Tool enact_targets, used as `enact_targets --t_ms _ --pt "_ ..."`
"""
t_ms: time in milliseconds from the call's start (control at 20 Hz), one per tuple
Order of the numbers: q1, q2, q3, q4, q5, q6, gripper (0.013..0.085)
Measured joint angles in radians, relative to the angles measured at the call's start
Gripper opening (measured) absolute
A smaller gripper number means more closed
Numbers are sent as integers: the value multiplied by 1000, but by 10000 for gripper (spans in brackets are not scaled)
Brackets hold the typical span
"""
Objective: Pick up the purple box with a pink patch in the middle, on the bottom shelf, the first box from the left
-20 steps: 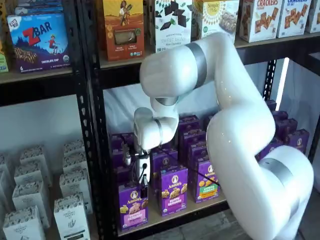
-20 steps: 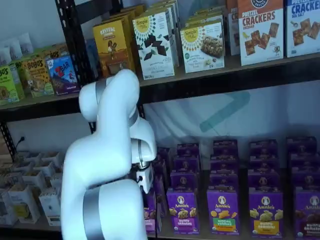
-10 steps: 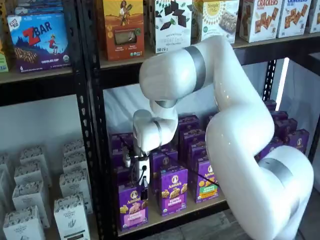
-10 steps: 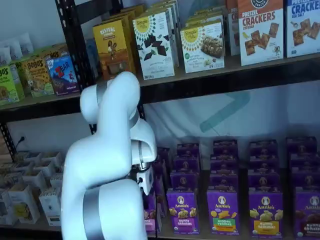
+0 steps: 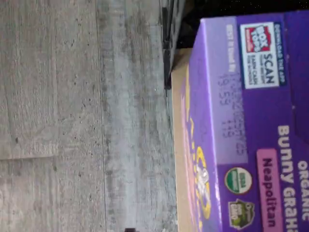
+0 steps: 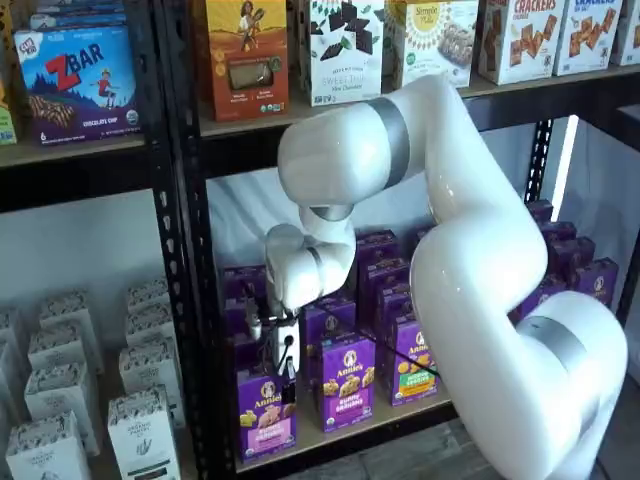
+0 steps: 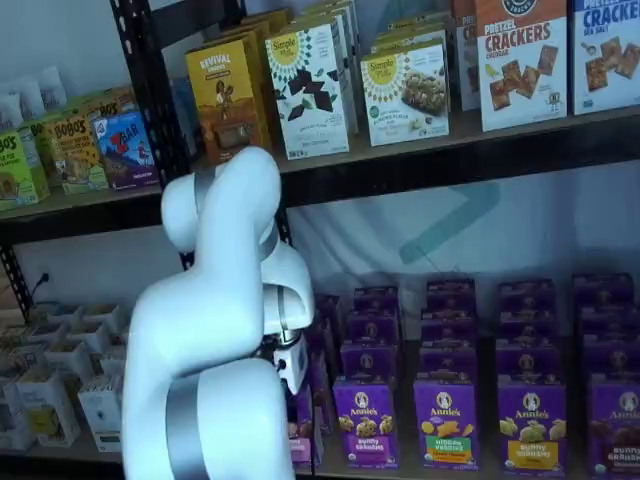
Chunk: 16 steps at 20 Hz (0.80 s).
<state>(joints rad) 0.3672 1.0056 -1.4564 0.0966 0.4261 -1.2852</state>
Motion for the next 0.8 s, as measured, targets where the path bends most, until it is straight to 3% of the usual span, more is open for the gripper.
enact_targets --t_ms 600,750,800 --pt "2 36 -39 21 7 -17 850" --pt "-2 39 -43 17 10 -17 730" --pt "-3 39 -43 15 13 -16 730"
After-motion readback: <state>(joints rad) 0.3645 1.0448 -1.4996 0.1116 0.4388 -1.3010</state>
